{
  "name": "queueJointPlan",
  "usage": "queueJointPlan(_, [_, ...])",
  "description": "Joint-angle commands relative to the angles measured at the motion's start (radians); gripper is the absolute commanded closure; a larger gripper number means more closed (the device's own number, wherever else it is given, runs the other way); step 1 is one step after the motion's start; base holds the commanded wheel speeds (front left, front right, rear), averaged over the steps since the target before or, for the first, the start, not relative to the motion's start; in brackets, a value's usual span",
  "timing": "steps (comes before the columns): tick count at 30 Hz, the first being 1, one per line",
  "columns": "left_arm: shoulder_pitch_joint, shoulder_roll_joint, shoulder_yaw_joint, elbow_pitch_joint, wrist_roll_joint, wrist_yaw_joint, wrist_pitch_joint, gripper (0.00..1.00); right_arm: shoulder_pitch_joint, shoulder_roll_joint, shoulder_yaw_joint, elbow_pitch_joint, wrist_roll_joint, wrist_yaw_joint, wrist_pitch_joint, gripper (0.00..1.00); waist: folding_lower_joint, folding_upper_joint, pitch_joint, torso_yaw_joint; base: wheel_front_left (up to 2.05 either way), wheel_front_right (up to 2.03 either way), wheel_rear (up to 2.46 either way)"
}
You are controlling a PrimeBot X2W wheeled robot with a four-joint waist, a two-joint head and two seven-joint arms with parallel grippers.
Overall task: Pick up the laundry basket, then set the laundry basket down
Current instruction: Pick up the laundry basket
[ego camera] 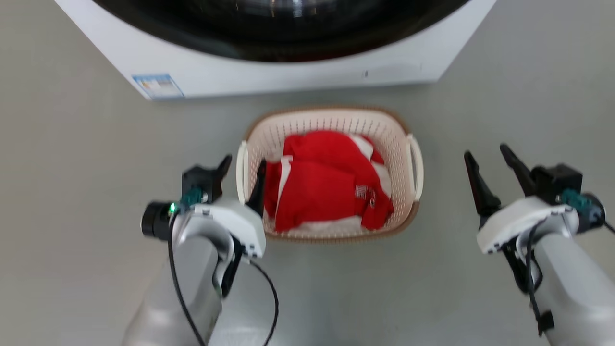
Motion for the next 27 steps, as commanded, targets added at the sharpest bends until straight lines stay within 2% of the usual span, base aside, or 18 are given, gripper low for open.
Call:
queueJointPlan(1, [-0.047,0.015,0.016,-0.001,-0.016,0.013,-0.006,0.0,-0.019,-0.012,0.029,-0.003,0.011,0.006,-0.014,0.0,0.0,0.0,0.088,-0.004,0.0,0.0,0.0])
queueJointPlan(12, [-0.239,0.015,-0.103,0.17,-0.089,0.051,-0.006,0.0,-0.167,-0.03,0.161,0.099,0.089,0.006,-0.014,0.0,0.0,0.0,0.256,0.006,0.0,0.0,0.0])
queueJointPlan(20, [-0.315,0.015,-0.137,0.24,-0.126,0.078,-0.006,0.0,-0.214,-0.04,0.202,0.101,0.114,0.006,-0.014,0.0,0.0,0.0,0.326,0.012,0.0,0.0,0.0])
queueJointPlan(27, [-0.373,0.015,-0.128,0.279,-0.117,0.1,-0.006,0.0,-0.229,-0.065,0.209,0.086,0.124,0.006,-0.014,0.0,0.0,0.0,0.373,0.017,0.0,0.0,0.0])
